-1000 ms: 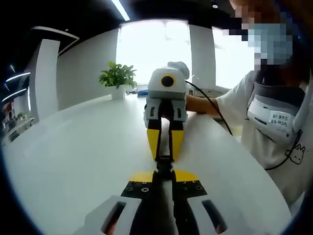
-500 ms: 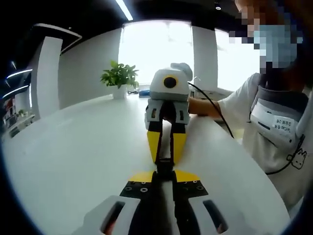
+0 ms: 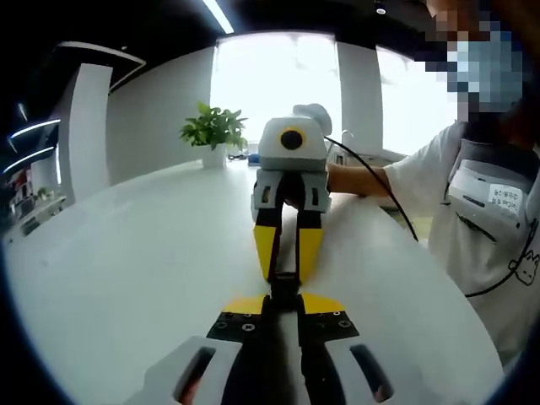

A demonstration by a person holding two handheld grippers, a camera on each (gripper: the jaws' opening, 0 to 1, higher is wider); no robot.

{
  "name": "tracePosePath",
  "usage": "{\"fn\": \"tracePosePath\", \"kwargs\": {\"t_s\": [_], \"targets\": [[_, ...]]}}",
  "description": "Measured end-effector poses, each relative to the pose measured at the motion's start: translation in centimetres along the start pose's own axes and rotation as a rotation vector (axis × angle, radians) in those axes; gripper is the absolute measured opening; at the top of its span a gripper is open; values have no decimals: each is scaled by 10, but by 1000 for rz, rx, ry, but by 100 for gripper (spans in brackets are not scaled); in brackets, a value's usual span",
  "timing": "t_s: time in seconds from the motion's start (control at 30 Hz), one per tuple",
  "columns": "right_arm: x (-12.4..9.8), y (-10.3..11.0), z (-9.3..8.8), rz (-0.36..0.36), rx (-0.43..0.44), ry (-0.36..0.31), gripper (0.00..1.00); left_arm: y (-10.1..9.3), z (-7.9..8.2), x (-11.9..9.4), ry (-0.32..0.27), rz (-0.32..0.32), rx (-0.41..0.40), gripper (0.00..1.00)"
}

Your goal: Snap the two parts of the plastic buckle together until the buckle closes and remains connected.

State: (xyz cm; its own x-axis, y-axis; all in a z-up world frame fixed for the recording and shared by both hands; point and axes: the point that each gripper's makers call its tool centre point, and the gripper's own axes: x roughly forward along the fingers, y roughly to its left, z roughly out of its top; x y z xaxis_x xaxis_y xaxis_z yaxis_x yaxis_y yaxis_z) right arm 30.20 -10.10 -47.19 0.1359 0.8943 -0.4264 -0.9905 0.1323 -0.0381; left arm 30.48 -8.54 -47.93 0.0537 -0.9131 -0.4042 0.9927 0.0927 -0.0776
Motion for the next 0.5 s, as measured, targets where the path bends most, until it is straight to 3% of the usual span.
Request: {"fn": "tracePosePath", "kwargs": {"t_s": [0.13, 0.5], "targets": [[-2, -10, -2, 25, 41, -12, 10, 8, 2, 4, 4, -18, -32, 11], [5, -41, -5, -15, -11, 21, 11, 40, 6, 8, 27, -2, -5, 11]]}}
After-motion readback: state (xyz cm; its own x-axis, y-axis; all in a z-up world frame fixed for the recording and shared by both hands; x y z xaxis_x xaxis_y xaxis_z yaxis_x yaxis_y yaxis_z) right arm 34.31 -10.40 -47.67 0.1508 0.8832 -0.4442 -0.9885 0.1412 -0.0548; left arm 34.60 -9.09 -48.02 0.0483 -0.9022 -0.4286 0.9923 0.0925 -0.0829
